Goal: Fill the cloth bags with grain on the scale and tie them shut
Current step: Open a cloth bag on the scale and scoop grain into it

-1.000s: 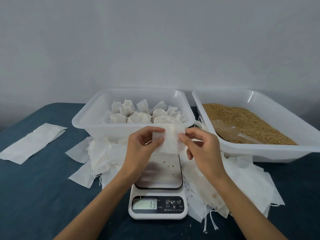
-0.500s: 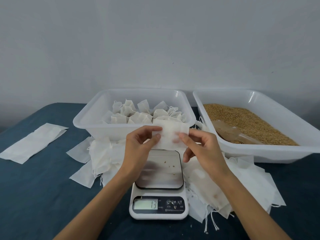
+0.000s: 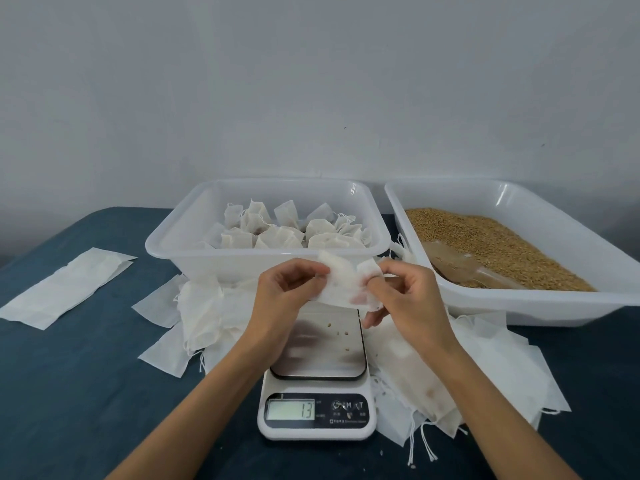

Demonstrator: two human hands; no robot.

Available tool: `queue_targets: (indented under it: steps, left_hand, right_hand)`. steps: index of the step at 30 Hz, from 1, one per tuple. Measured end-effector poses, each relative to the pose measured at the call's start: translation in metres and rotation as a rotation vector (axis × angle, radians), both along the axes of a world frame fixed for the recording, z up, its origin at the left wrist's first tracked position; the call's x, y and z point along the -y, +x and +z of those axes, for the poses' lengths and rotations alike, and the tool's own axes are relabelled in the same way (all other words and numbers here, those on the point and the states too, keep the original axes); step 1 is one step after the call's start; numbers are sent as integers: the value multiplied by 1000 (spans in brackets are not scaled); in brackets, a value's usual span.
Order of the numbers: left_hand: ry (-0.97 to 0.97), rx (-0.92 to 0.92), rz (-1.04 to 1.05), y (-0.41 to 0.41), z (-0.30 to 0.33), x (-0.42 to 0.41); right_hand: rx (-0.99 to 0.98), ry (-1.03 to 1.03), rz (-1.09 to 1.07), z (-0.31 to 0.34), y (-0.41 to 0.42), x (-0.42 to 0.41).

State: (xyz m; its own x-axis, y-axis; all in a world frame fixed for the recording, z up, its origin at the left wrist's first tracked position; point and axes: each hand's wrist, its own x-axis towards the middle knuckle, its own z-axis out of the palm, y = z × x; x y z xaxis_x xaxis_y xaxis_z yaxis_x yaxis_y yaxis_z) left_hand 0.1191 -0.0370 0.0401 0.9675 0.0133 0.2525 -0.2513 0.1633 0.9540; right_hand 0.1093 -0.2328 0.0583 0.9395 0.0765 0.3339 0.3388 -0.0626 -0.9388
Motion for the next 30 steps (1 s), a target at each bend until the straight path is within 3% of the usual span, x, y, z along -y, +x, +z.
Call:
queue_targets:
  steps: [4, 10, 14, 19, 22, 30]
  left_hand:
    - [-6, -23, -22, 1, -2, 0]
    - [-62, -73, 24, 2, -2, -4]
    - [-128, -107, 19, 4, 1, -5]
    - [-79, -140, 88, 5, -2, -5]
    - [-64, -138, 78, 5, -1, -6]
    - [-62, -131, 17, 4, 1, -4]
  right_hand:
    - [17, -27, -45, 0, -5, -4]
    - [-44, -64, 127, 5, -4, -2]
    - [-85, -109, 123, 2, -1, 1]
    - [-119, -31, 140, 5, -2, 4]
    - [-94, -65, 215, 8, -5, 2]
    - [-90, -132, 166, 14, -4, 9]
